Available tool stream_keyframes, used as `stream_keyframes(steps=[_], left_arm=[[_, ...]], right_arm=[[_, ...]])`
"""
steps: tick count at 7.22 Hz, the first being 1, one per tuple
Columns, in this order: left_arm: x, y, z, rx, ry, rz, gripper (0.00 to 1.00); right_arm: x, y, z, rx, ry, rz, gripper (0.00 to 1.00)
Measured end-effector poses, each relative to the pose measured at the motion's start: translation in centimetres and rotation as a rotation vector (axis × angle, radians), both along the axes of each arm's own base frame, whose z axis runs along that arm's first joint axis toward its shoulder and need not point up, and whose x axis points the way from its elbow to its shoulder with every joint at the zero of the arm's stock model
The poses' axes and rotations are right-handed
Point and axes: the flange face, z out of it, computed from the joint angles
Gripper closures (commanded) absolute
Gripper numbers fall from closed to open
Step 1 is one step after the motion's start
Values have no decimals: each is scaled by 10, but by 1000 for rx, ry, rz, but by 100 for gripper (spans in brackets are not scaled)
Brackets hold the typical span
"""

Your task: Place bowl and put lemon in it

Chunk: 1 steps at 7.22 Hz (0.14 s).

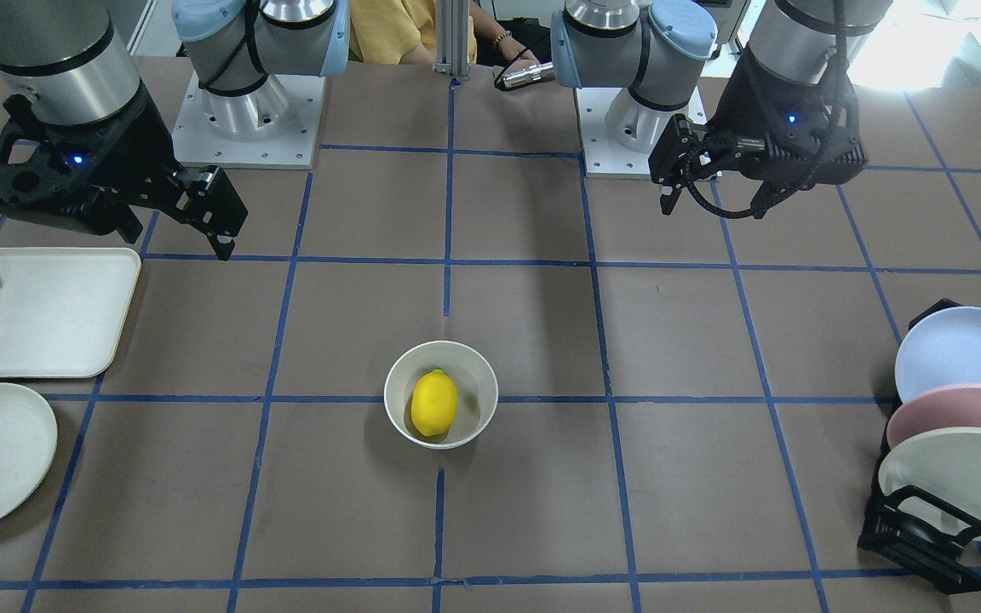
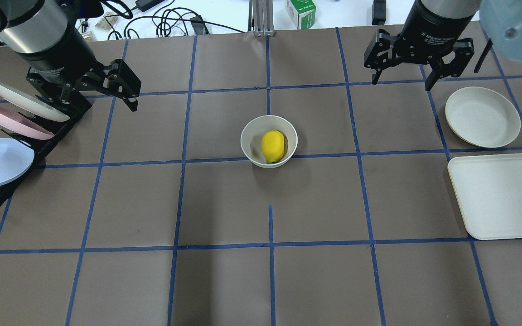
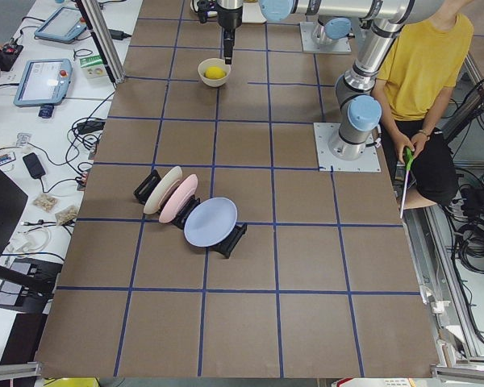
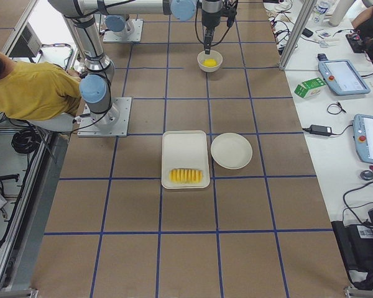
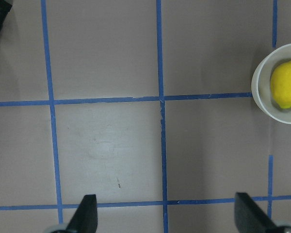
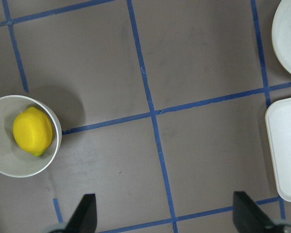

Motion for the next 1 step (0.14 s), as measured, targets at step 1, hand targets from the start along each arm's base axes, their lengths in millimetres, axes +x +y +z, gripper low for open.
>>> stream_keyframes(steps=[1], left_arm=[[0,0,-2,3,1,0,0]], right_arm=[[-1,0,0,-4,29,6,0]])
